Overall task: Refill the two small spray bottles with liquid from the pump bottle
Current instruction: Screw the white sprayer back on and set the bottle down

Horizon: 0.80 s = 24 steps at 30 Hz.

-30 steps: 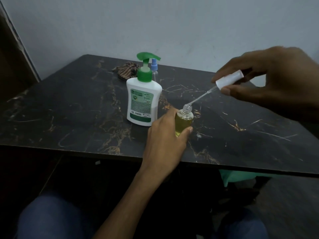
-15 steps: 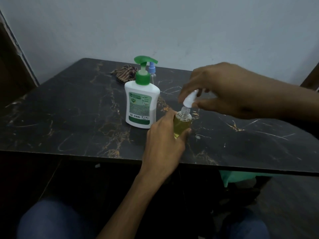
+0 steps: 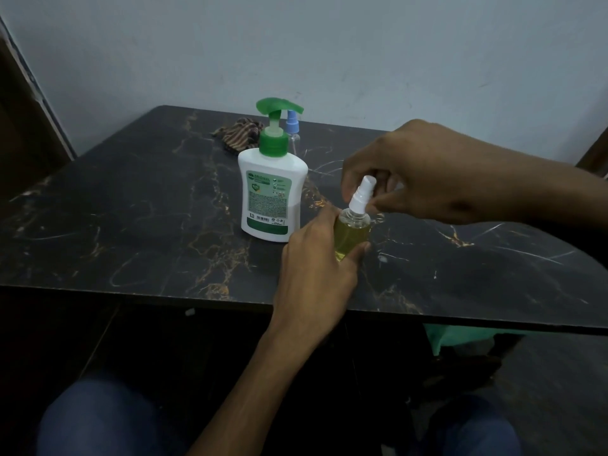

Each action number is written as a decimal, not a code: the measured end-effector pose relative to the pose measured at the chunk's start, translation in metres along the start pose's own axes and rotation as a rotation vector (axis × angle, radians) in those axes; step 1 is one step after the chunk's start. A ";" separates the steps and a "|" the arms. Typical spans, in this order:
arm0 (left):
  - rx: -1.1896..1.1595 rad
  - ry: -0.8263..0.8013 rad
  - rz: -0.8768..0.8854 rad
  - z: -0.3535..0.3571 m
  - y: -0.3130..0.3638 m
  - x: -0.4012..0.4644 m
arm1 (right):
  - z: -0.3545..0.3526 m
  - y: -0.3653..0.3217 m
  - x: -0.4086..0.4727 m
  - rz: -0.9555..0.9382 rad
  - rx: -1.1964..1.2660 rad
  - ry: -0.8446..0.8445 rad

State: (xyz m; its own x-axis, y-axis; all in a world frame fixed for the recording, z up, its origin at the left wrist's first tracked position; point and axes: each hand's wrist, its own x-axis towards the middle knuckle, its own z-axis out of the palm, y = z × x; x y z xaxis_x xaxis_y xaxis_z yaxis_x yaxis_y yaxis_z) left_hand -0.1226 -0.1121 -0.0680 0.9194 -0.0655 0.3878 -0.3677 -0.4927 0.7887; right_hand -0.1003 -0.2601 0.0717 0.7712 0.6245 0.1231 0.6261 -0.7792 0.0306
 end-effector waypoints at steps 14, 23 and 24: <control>-0.009 0.014 -0.047 0.000 0.002 -0.001 | 0.007 -0.003 0.008 0.051 -0.191 0.086; -0.010 0.009 -0.036 0.000 0.002 0.000 | -0.004 0.010 0.008 -0.025 0.054 -0.143; -0.009 0.009 -0.034 0.000 0.002 0.000 | -0.001 0.012 0.009 -0.018 0.021 -0.118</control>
State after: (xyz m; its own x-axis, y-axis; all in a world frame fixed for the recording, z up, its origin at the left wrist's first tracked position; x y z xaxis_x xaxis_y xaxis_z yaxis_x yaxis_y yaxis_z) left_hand -0.1238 -0.1132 -0.0665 0.9303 -0.0410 0.3646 -0.3373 -0.4868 0.8058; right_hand -0.0857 -0.2635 0.0739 0.7672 0.6414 0.0047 0.6414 -0.7672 0.0112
